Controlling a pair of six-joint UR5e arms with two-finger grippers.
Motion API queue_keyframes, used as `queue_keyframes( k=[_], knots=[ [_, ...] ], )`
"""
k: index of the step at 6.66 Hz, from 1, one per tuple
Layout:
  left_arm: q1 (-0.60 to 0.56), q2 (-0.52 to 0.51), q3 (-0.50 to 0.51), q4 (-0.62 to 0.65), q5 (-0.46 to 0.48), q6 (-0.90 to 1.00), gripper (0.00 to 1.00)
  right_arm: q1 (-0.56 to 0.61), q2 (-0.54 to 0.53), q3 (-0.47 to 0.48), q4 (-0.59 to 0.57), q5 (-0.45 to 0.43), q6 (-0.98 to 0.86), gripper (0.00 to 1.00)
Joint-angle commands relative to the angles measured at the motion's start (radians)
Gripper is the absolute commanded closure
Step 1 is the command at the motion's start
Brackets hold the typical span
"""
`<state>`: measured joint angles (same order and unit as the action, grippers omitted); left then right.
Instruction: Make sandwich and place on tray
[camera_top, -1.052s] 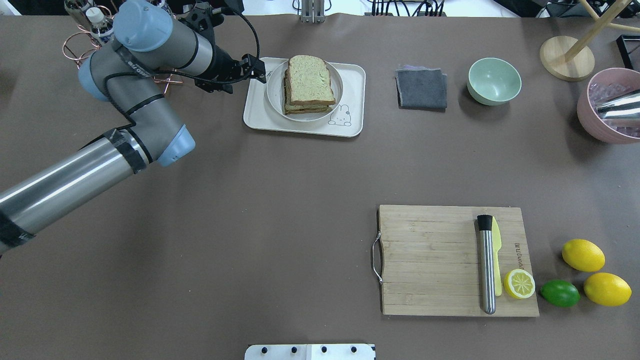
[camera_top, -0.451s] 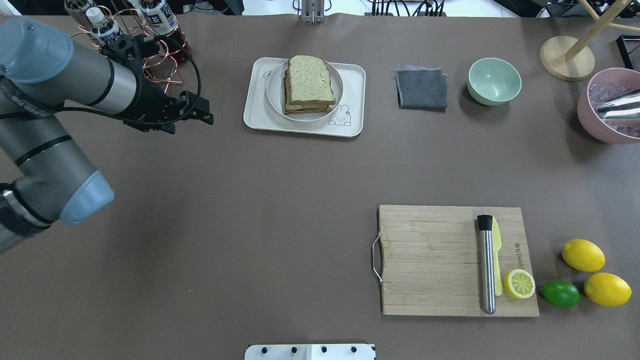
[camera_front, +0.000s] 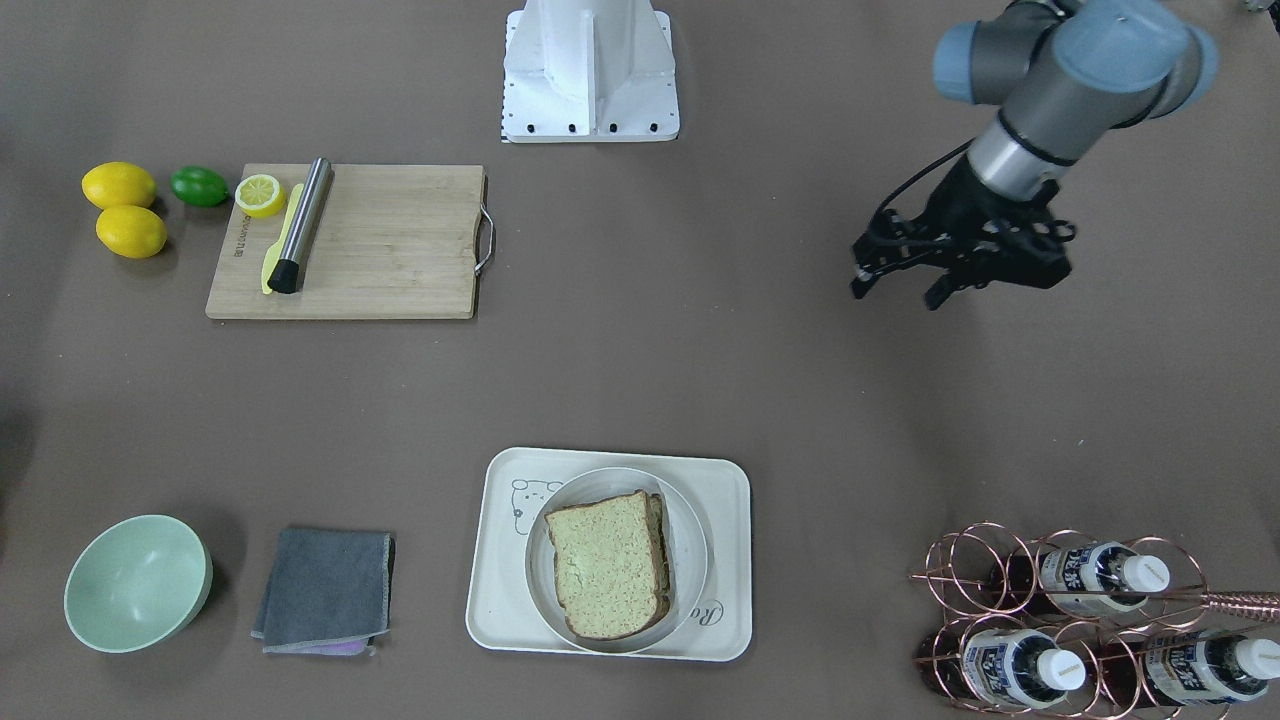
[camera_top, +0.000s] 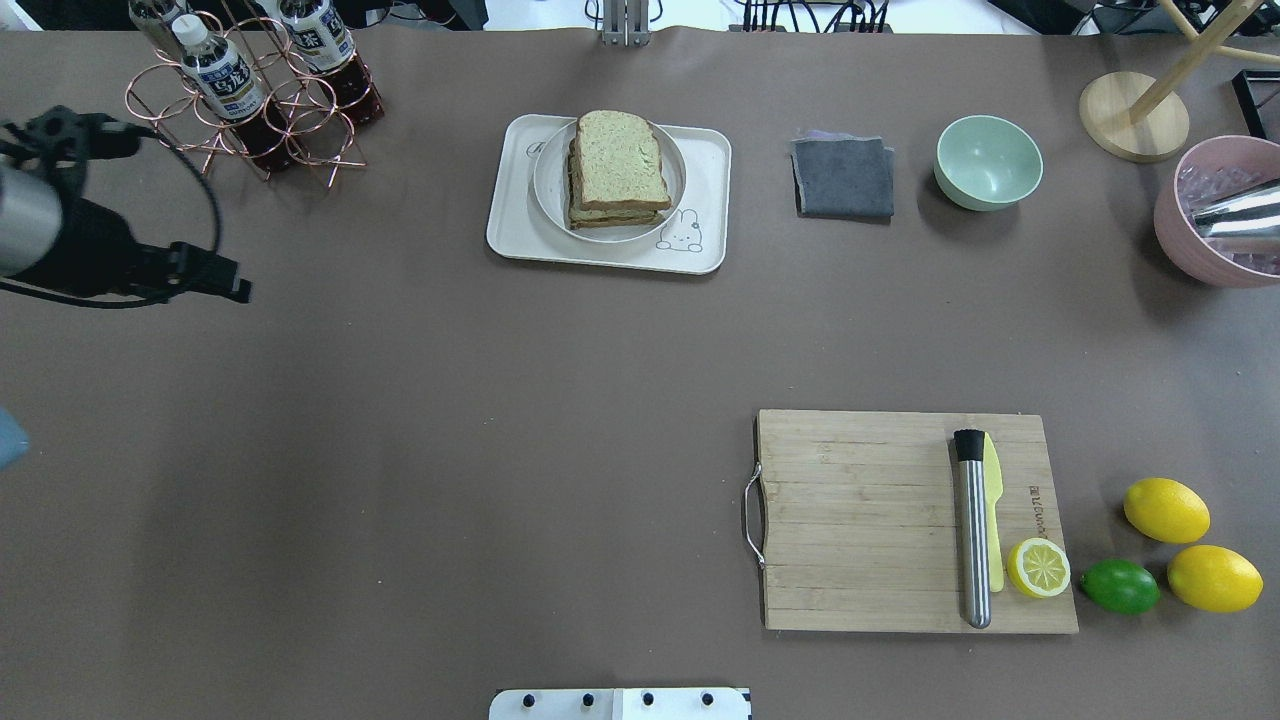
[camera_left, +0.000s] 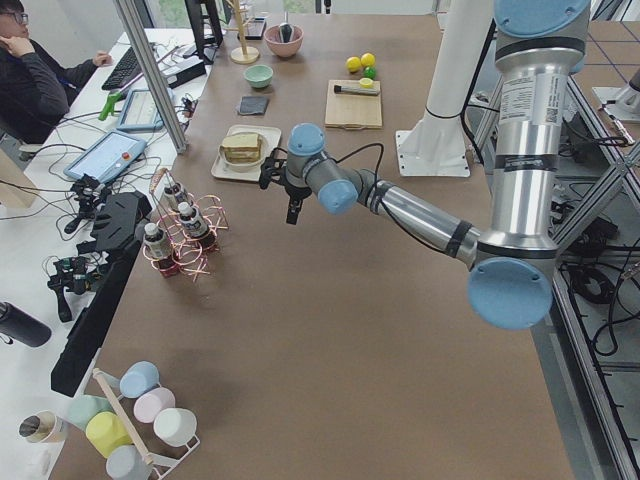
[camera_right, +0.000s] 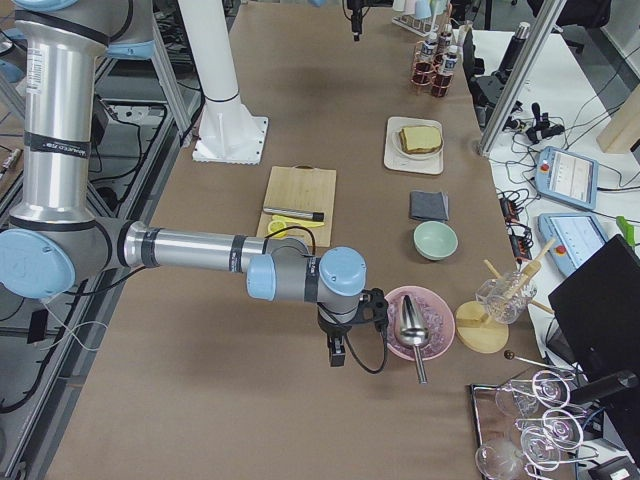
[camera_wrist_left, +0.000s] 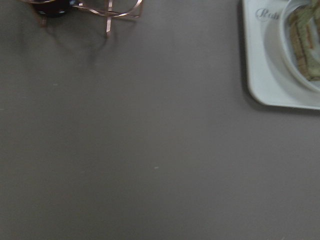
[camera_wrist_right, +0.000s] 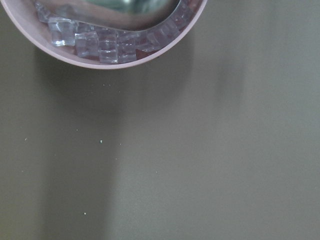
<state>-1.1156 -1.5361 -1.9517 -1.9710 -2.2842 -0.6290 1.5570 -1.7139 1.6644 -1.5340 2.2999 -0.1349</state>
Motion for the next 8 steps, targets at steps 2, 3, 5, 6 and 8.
queue_keyframes(
  k=[2, 3, 5, 6, 8],
  knots=[
    [-0.347, 0.082, 0.177, 0.094, -0.110, 0.614, 0.01, 0.000, 0.002, 0.000, 0.000, -0.004, 0.000, 0.00],
    [-0.427, 0.062, 0.165, 0.298, -0.110, 0.819, 0.01, 0.000, 0.002, 0.000, 0.000, -0.004, 0.000, 0.00],
    [-0.495, -0.043, 0.160, 0.644, -0.078, 1.053, 0.01, 0.003, -0.001, 0.000, 0.000, -0.004, -0.002, 0.00],
    [-0.494, -0.003, 0.180, 0.658, 0.024, 1.063, 0.01, 0.003, -0.006, 0.000, 0.000, -0.004, 0.000, 0.00],
    [-0.494, 0.030, 0.218, 0.603, 0.022, 1.068, 0.01, 0.015, -0.024, 0.000, -0.001, -0.007, 0.003, 0.00]
  ],
)
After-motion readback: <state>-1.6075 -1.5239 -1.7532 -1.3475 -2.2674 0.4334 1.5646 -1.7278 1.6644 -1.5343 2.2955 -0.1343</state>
